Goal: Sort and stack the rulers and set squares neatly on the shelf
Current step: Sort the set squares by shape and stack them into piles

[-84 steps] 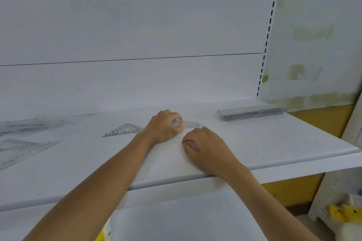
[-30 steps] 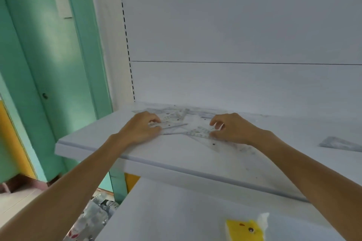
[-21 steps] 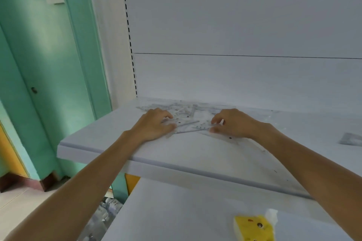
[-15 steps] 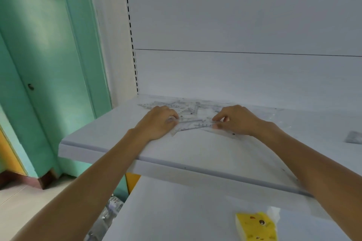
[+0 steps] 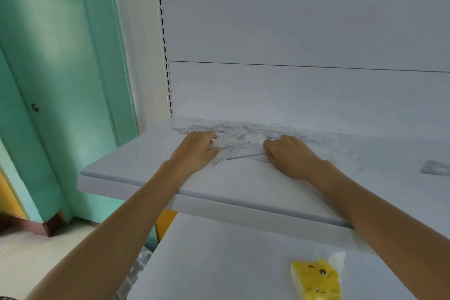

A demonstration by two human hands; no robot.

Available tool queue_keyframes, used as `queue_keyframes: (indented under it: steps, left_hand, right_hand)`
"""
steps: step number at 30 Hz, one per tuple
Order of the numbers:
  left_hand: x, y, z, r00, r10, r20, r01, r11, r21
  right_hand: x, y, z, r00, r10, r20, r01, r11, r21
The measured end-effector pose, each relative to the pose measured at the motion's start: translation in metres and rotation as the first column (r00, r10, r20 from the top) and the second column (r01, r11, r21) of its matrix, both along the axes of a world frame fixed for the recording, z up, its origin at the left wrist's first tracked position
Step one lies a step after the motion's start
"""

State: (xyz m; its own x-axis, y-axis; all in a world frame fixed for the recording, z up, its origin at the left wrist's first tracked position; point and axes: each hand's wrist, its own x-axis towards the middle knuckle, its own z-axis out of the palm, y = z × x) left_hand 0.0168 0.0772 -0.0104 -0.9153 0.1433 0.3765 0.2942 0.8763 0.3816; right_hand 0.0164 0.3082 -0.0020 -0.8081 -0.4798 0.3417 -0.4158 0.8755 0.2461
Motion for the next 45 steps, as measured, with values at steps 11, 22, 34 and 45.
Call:
queue_keyframes:
  steps: [11,22,34,45]
  left_hand:
    - [0.002,-0.001,0.001,0.990,0.061,-0.131,-0.090,0.969,-0.229]
    - [0.017,0.038,0.026,0.985,-0.134,-0.105,0.134,0.991,-0.006]
    - [0.005,0.205,0.021,0.905,-0.420,-0.067,0.424,0.903,0.072]
    - [0.019,0.371,0.024,0.892,-0.437,-0.115,0.450,0.883,0.138]
  right_hand:
    - [0.003,0.003,-0.003,0.991,-0.071,-0.114,0.043,0.972,-0.229]
    - [0.016,0.083,0.012,0.995,0.000,0.105,0.047,0.894,-0.446]
    - [0.075,0.239,0.010,0.967,-0.251,0.044,0.245,0.870,-0.428]
    - [0.097,0.425,0.021,0.952,-0.297,0.079,0.301,0.848,-0.437]
